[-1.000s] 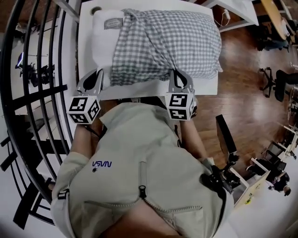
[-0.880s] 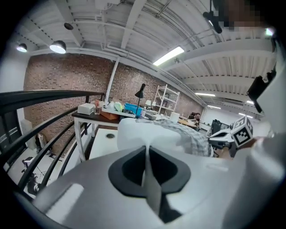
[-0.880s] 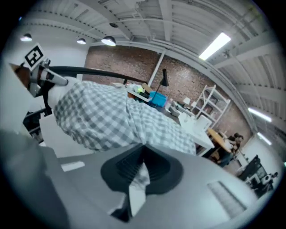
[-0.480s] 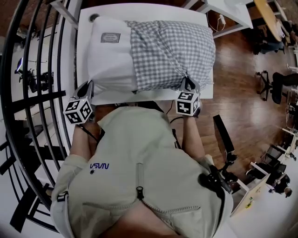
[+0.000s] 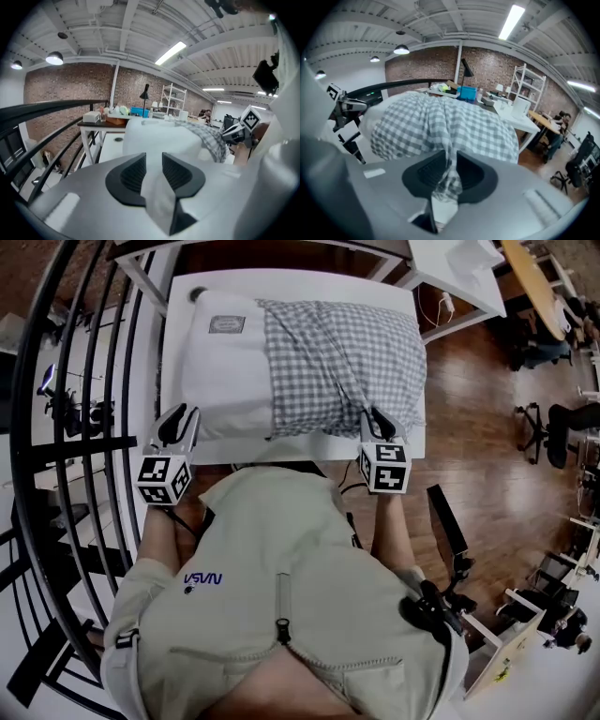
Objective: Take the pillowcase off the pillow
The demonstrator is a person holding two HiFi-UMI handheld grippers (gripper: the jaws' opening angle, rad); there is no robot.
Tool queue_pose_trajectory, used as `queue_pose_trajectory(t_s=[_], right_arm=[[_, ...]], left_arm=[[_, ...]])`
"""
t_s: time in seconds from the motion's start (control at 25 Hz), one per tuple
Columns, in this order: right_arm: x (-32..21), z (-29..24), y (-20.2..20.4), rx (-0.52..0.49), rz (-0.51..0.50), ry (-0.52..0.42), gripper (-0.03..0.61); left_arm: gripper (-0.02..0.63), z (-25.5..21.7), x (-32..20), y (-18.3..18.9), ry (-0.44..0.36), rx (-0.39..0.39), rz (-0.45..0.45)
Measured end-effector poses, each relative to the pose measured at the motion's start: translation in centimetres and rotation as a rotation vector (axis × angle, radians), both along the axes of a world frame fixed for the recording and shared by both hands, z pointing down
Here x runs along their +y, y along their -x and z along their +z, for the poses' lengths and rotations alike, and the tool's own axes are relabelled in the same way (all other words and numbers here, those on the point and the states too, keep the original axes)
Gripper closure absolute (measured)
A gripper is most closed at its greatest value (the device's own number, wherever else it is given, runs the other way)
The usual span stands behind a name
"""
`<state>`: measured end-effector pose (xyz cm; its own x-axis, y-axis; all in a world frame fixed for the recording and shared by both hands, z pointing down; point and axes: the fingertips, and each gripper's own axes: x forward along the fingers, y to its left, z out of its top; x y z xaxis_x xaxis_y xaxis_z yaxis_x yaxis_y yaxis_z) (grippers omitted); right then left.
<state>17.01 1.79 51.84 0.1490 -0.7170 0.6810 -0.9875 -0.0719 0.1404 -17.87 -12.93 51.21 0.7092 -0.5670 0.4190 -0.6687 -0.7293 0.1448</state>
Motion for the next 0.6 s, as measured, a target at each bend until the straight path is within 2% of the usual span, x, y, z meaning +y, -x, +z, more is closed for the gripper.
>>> queue_pose_trajectory(t_s=[0.16,0.24,0.4,0.6], right_arm=[[-2.5,-5.4,2.3,-0.036,-0.138,-0.115,0.494],[-4.4,-8.0,2.9,-0.039,-0.173,-0.186,0.494],[-8.8,-10.7,3.5,-0.042,-0.224,-0.272,0.494],[-12.8,-11.1,4.4,-0.033,-0.264,-0.290,0.494]], left_arm=[[0.463,-5.6,-3.2,-2.8,-0.144,0.081,0.015],[0.402,-6.6,-5.3,-5.0,-0.173,0.078,0.052],[0.305,-6.2,-9.8,-9.8,-0.185,0.004,0.118],[0.288,-2.9,-14.5,-13.2,-0.148,-0.126,0.133]])
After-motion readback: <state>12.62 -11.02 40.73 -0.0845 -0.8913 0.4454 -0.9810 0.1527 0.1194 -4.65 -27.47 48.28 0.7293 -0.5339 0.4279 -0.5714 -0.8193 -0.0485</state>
